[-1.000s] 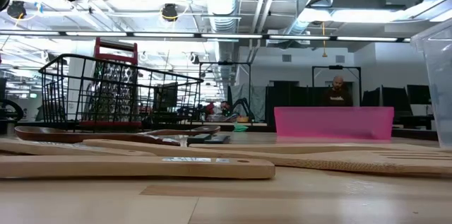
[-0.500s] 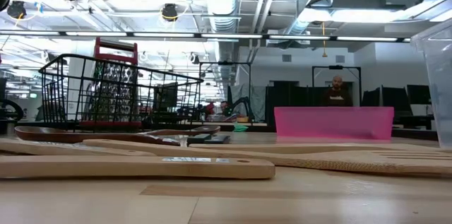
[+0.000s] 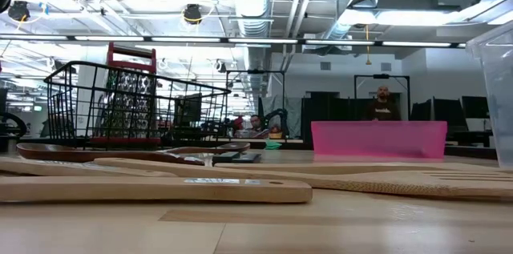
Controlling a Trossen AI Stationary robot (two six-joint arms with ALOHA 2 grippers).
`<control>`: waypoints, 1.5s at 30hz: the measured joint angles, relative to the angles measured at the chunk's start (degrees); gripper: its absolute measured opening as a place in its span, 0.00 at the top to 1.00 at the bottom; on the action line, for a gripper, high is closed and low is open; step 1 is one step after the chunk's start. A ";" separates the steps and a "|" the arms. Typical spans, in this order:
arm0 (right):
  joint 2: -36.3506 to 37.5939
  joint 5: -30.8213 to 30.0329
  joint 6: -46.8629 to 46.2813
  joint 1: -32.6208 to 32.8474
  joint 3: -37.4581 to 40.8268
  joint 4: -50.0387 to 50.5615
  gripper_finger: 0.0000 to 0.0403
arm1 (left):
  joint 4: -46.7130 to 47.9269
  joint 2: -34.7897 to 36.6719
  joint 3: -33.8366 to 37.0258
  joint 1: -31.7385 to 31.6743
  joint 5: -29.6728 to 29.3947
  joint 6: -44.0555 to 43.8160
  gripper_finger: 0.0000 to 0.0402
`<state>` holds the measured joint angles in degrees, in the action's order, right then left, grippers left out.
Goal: Pick & Place Kitchen Items
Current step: Put the silver knife into the red bin
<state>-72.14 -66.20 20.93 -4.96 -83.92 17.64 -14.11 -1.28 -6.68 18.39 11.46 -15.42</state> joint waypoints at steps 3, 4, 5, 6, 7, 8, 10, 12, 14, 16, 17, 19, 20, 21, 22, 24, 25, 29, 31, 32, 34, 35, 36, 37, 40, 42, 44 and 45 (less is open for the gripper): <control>-0.13 -2.40 3.00 -1.23 0.00 -3.04 0.77 | -0.09 0.00 0.00 0.00 -0.02 0.00 0.99; -0.18 -3.88 4.74 -1.69 0.00 -4.05 0.77 | -0.11 0.00 0.00 0.00 -0.02 0.00 0.99; -0.22 -5.10 6.95 -2.15 0.00 -5.29 0.77 | -0.15 0.00 0.00 0.00 -0.02 0.00 0.99; -0.22 -5.94 9.18 -2.60 0.00 -6.44 0.77 | -0.17 0.00 0.00 0.00 -0.02 0.00 0.99; -0.22 -6.47 11.25 -3.00 0.00 -7.69 0.77 | -0.20 0.00 0.00 0.00 -0.02 0.00 0.99; -0.22 -7.07 13.19 -3.40 0.00 -8.98 0.77 | -0.20 0.00 0.00 0.00 -0.02 0.00 0.99; -0.22 -7.86 16.89 -4.18 0.00 -11.63 0.77 | -0.20 0.00 0.00 0.00 -0.02 0.00 0.99; -0.22 -8.83 20.43 -4.96 0.00 -14.82 0.77 | -0.22 0.00 0.00 0.00 -0.02 0.00 0.99; -0.22 -10.07 24.72 -5.87 0.00 -18.41 0.77 | -0.26 0.00 0.00 0.00 -0.02 0.00 0.99; -0.22 -11.71 30.31 -6.93 0.00 -23.11 0.77 | -0.28 0.00 0.00 0.00 -0.02 0.00 0.99; -0.22 -12.26 33.11 -7.51 0.00 -25.59 0.77 | -0.28 0.00 0.00 0.00 -0.02 0.00 0.99; -0.22 -13.62 39.17 -8.66 0.00 -31.33 0.77 | -0.33 0.00 0.00 0.00 -0.02 0.00 0.99; -0.22 -14.33 42.17 -9.34 0.00 -34.05 0.77 | -0.33 0.00 0.00 0.00 -0.02 0.00 0.99; -0.21 -15.17 44.96 -10.07 0.00 -36.58 0.77 | -0.35 0.00 0.00 0.00 -0.02 0.00 0.99; -0.12 -15.41 46.18 -10.78 0.00 -37.64 0.77 | -0.37 0.00 0.00 0.00 -0.02 0.00 0.99; 0.18 -16.26 46.34 -12.15 -0.13 -37.41 0.77 | -0.42 0.00 0.00 0.00 -0.02 0.00 0.99; 0.20 -16.48 46.23 -13.12 -0.20 -37.19 0.77 | -0.42 0.00 0.00 0.00 -0.02 0.00 0.99; 0.22 -16.85 45.25 -16.76 -0.24 -37.23 0.77 | -0.46 0.00 0.00 0.00 -0.02 0.00 0.99; 0.22 -16.85 45.31 -18.71 -0.24 -37.23 0.77 | -0.51 0.00 0.00 0.00 -0.02 0.00 0.99; 0.24 -16.87 45.49 -19.62 -0.24 -37.19 0.77 | -0.52 0.00 0.00 0.00 -0.02 0.00 0.99; 0.24 -16.93 45.67 -21.75 -0.28 -36.86 0.77 | -0.55 0.00 0.00 0.00 -0.04 0.00 0.99; 0.25 -17.24 45.66 -23.04 -0.30 -36.30 0.77 | -0.55 0.00 0.00 0.00 -0.02 -0.01 0.99; 0.27 -17.65 45.64 -24.46 -0.31 -35.68 0.77 | -0.55 0.00 0.00 0.00 -0.02 -0.01 0.99; 0.27 -17.86 45.54 -25.93 -0.31 -35.00 0.77 | -0.57 0.00 0.00 0.00 -0.02 -0.01 0.99; 0.27 -17.92 45.12 -29.95 -0.31 -33.16 0.77 | -0.57 0.00 0.00 0.00 -0.02 -0.01 0.99; 0.17 -17.94 45.03 -31.69 -0.33 -32.79 0.77 | -0.57 0.00 0.00 0.00 -0.02 -0.02 0.99; 0.13 -17.89 45.01 -32.07 -0.33 -32.65 0.77 | -0.57 0.00 0.00 0.00 -0.02 0.00 0.99; 0.13 -17.88 45.02 -31.93 -0.33 -32.65 0.77 | -0.57 0.00 0.00 0.00 -0.02 -0.01 0.99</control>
<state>-72.01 -84.07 65.95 -36.89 -84.25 -15.00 -14.68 -1.28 -6.68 18.39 11.44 -15.43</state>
